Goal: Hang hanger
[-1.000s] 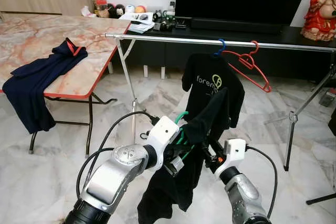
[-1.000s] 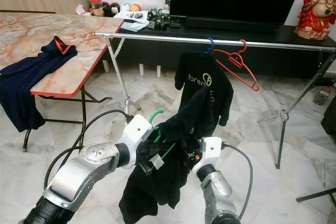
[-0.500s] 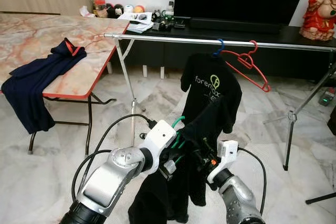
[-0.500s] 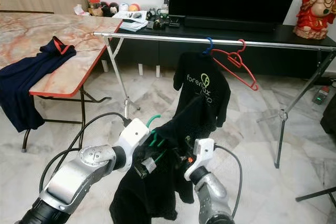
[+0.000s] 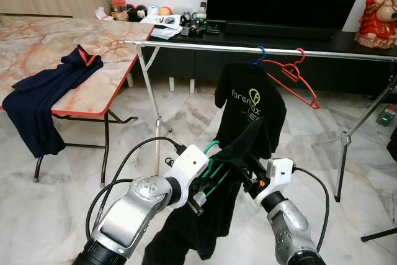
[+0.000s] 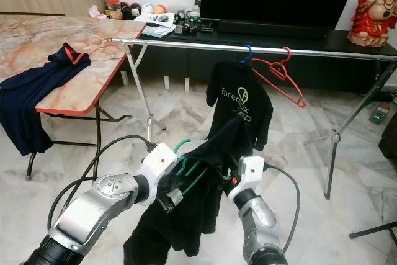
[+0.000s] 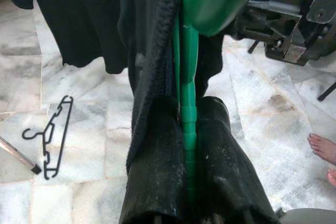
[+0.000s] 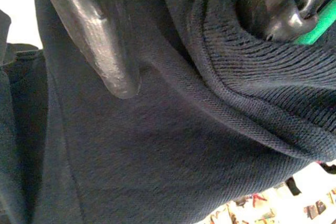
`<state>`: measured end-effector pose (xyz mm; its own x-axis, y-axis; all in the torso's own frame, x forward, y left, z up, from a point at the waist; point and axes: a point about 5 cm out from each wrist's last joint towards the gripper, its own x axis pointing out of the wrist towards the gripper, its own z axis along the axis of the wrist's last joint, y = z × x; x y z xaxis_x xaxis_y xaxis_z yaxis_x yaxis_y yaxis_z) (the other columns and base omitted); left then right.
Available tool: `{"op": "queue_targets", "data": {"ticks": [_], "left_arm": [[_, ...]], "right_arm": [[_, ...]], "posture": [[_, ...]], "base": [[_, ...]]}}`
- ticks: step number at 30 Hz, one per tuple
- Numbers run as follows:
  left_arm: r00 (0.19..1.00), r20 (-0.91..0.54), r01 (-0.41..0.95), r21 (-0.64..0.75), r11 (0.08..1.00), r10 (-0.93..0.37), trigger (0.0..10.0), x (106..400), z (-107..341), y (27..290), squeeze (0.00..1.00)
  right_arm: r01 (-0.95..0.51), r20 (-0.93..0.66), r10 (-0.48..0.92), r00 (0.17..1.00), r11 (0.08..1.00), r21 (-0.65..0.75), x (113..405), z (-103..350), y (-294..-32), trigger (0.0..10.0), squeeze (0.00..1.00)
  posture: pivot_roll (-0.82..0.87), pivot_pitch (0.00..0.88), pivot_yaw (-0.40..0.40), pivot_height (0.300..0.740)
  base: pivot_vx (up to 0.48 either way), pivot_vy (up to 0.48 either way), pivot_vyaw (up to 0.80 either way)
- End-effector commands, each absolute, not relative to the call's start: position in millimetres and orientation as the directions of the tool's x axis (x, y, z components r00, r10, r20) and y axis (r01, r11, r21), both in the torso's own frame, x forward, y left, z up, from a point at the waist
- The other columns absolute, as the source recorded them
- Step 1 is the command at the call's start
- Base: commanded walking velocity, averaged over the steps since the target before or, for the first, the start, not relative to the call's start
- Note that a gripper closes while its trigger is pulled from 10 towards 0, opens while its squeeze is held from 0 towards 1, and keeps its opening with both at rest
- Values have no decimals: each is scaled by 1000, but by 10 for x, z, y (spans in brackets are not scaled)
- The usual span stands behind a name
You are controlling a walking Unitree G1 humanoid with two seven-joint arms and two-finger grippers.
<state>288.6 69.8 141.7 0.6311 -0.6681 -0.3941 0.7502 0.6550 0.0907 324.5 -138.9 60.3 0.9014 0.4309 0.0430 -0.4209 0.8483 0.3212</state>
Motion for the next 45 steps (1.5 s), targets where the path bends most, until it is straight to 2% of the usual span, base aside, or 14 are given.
{"op": "queue_targets", "data": {"ticks": [1,2,3,18,23,28,29,31,32,33,38,40,42,45], "left_arm": [[630,-378,756,97,647,-679,10000,2877,1443,680,0],[630,-378,756,97,647,-679,10000,2875,1440,682,0],[629,-380,756,98,647,-678,10000,2872,1434,687,0],[656,-408,736,159,658,-636,10000,2914,1440,897,0],[638,-487,759,266,595,-596,10000,2879,1375,1108,0],[584,-571,806,322,496,-577,10000,2798,1283,1294,0],[544,-633,836,355,418,-551,10000,2736,1230,1456,0],[520,-652,852,354,385,-551,10000,2704,1221,1518,0],[511,-653,858,350,377,-559,10000,2693,1223,1526,0],[458,-660,888,307,342,-595,10000,2625,1233,1558,0],[327,-647,945,227,236,-689,10000,2444,1324,1677,0],[327,-609,945,218,244,-722,10000,2437,1371,1727,0],[355,-544,935,197,296,-761,10000,2459,1457,1814,0],[349,-511,937,190,293,-786,10000,2434,1538,1907,0]], "right_arm": [[-420,57,425,903,851,315,3262,634,-1388,10000,0],[-422,55,427,903,851,314,3261,632,-1383,9137,0],[-425,49,432,901,850,313,3255,620,-1370,0,0],[-396,4,413,911,869,297,3248,575,-1422,0,0],[-395,-8,414,910,873,285,3259,579,-1429,0,0],[-391,-14,410,912,878,277,3268,585,-1455,0,0],[-390,-18,410,912,879,272,3272,587,-1479,0,0],[-392,-24,413,910,880,269,3274,586,-1490,0,0],[-393,-26,414,910,880,268,3274,586,-1491,0,0],[-394,-28,415,909,880,265,3273,584,-1495,0,0],[-398,-48,422,905,881,255,3268,568,-1513,0,0],[-399,-53,425,904,881,254,3263,559,-1518,0,0],[-402,-65,430,900,880,253,3253,541,-1523,0,0],[-402,-75,432,899,880,252,3245,526,-1532,0,0]], "posture": [[146,9,-45,740],[144,9,-44,740],[144,9,-44,740],[149,3,-44,740],[148,0,-43,740],[148,0,-43,740],[149,0,-46,740],[148,0,-48,740],[148,0,-48,740],[148,0,-50,740],[145,0,-57,740],[146,1,-59,740],[147,2,-61,740],[147,6,-65,740]], "base": [[0,0,0],[0,0,0],[0,0,0],[0,0,0],[0,0,0],[0,0,0],[0,0,0],[0,0,0],[0,0,0],[0,0,0],[0,0,0],[0,0,0],[0,0,0],[0,0,0]]}}
